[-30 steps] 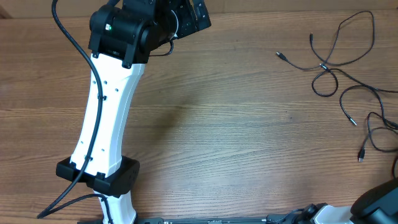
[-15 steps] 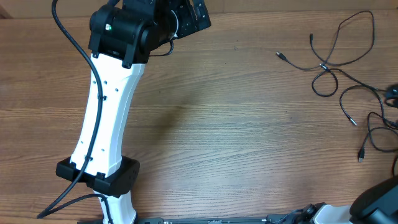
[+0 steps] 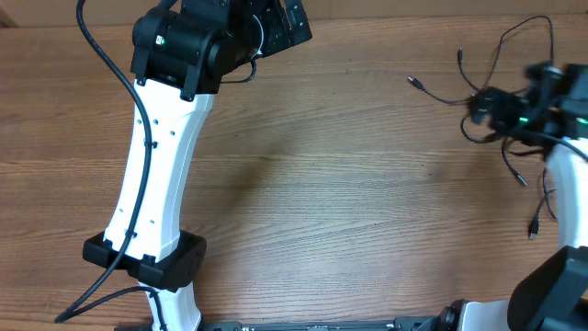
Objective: Untangle cables
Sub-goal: 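Open the right gripper and raise it up-left off the cables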
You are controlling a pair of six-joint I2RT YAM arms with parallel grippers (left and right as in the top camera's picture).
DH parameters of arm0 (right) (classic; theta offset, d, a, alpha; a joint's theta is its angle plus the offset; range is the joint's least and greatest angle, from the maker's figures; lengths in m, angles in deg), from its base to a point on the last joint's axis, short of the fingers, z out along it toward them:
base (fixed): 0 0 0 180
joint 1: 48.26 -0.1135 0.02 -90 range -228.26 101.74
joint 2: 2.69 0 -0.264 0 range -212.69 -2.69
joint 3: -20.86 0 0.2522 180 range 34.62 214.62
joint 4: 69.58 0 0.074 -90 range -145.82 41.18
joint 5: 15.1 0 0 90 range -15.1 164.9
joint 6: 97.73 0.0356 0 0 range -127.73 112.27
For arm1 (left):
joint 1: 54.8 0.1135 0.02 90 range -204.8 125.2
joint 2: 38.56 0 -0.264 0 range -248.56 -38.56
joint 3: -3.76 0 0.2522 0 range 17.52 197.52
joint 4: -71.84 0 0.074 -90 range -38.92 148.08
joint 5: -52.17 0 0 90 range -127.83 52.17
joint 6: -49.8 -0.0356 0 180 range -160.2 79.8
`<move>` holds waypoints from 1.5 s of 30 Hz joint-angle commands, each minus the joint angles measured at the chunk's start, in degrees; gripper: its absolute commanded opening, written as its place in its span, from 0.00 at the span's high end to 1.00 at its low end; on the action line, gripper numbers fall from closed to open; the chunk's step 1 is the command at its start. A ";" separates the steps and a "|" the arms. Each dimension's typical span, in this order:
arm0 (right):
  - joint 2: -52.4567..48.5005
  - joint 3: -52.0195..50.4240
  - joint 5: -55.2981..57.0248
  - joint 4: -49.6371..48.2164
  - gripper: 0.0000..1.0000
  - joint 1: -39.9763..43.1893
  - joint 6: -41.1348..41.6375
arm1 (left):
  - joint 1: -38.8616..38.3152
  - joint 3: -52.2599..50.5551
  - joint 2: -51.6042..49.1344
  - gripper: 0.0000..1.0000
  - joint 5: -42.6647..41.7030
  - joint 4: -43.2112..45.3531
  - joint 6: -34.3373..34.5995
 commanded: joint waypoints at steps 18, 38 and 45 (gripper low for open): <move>0.09 -0.24 -0.57 3.41 0.00 -13.55 -0.74 | 0.33 0.07 -0.68 0.00 0.39 0.04 -1.31; 0.09 -0.24 -0.57 3.41 0.00 -13.55 -0.72 | 0.33 0.07 -0.68 0.00 0.39 0.04 -1.31; 0.09 -0.24 -0.57 3.41 0.00 -13.55 -0.74 | 0.33 0.07 -0.68 0.01 0.48 0.02 -1.36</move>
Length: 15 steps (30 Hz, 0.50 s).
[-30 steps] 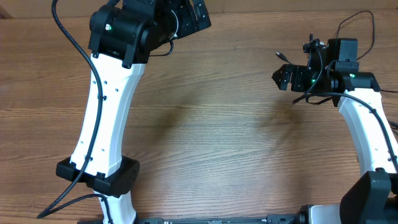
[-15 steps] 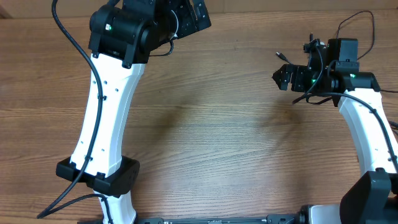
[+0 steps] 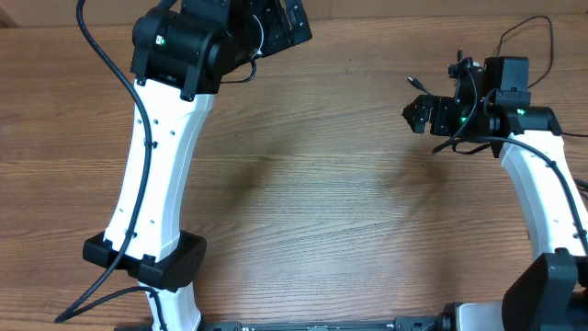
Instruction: Untangle cables
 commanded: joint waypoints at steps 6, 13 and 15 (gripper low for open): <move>0.09 -0.24 -0.37 -0.09 0.00 -0.07 -0.28 | 0.42 0.02 -1.68 0.01 0.42 0.00 -1.33; 0.09 -0.24 -0.35 -0.09 0.00 -0.07 -0.28 | 0.37 0.04 -1.79 0.00 0.42 -3.39 -1.33; 0.09 -0.24 -0.37 -0.09 0.00 -0.07 -0.31 | 0.37 0.04 -1.79 0.01 0.48 -4.83 -1.33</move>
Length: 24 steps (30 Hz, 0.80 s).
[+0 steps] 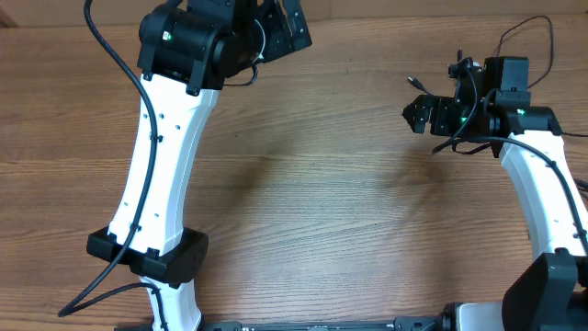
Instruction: Untangle cables
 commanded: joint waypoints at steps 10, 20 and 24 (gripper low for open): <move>0.09 -0.24 -0.35 -0.09 0.00 -0.09 -0.26 | -0.52 0.04 -0.55 0.01 8.00 -2.19 -1.33; 0.09 -0.24 -0.35 -0.09 0.00 -0.09 -0.24 | -2.95 -1.29 -0.35 0.00 10.43 3.48 -7.76; 0.09 -0.24 -0.35 -0.09 0.00 -0.09 -0.26 | -3.13 -8.24 1.86 0.00 8.26 11.82 -11.54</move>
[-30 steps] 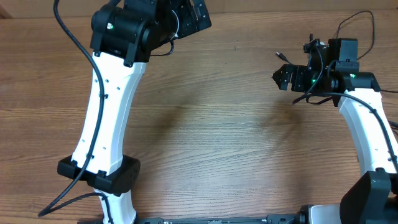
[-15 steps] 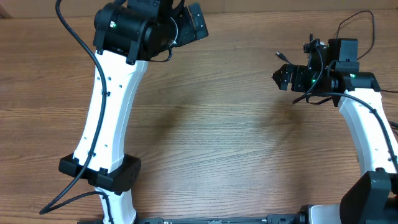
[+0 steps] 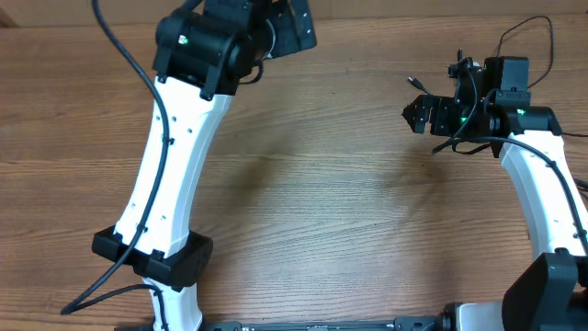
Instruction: Untangle cables
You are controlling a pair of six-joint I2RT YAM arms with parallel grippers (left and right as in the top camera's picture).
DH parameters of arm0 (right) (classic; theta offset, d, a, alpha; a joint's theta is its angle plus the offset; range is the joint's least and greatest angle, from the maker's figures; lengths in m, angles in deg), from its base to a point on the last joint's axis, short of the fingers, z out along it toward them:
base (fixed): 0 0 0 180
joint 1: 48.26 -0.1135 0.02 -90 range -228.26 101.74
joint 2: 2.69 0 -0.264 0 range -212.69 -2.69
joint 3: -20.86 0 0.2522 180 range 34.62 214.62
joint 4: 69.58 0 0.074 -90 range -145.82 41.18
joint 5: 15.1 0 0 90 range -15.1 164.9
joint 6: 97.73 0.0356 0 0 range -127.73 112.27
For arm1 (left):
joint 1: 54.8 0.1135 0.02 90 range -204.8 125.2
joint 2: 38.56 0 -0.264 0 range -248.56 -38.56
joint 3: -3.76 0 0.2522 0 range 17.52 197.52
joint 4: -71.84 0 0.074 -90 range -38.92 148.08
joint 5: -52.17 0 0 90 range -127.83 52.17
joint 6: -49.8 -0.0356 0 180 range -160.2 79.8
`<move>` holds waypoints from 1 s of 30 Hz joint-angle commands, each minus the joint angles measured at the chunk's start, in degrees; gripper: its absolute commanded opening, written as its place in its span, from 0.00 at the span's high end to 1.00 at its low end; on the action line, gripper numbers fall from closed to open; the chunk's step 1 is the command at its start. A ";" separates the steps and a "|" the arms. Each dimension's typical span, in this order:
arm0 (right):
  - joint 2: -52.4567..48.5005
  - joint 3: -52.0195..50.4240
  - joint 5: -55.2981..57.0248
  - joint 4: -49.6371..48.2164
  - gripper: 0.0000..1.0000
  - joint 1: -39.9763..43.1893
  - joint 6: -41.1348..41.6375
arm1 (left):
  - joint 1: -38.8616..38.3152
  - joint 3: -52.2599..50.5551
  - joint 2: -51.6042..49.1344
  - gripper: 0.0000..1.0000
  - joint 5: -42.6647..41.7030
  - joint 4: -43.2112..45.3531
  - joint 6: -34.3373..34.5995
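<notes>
A tangle of thin black cables (image 3: 478, 87) lies at the far right of the wooden table. One plug end (image 3: 415, 83) points left and a loop (image 3: 537, 28) reaches towards the back edge. My right gripper (image 3: 418, 115) hovers at the tangle's left side, fingers pointing left, with strands crossing over its wrist. From above I cannot tell whether its jaws are shut or hold a strand. My left gripper (image 3: 292, 23) is at the back edge, far from the cables and partly cut off by the frame.
The left arm's white link (image 3: 170, 175) slants across the left part of the table, from its base (image 3: 152, 262) near the front. The right arm's white link (image 3: 542, 193) runs down the right edge and covers the lower cable ends.
The left arm has leaned a little to the right, its elbow and gripper shifting that way. The right arm and the cables are where they were.
At first the right arm was blurred at the far right edge, with cable ends trailing towards the front. Then its gripper was further left, at the tangle's left side, and it has stayed there. The left arm stayed at the back and lately drifted right.
</notes>
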 commanded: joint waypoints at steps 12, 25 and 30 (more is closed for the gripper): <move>0.09 -0.24 -0.31 -0.11 0.00 -0.09 -0.26 | -0.22 -33.27 14.80 0.00 -1.81 23.91 -11.02; 0.09 -0.24 -0.31 -0.11 0.00 -0.09 -0.26 | -0.20 -68.11 36.92 0.01 -1.73 53.16 -22.08; 0.09 -0.24 -0.31 -0.11 0.00 -0.09 -0.28 | 0.13 -79.76 44.65 0.01 -1.55 63.36 -25.59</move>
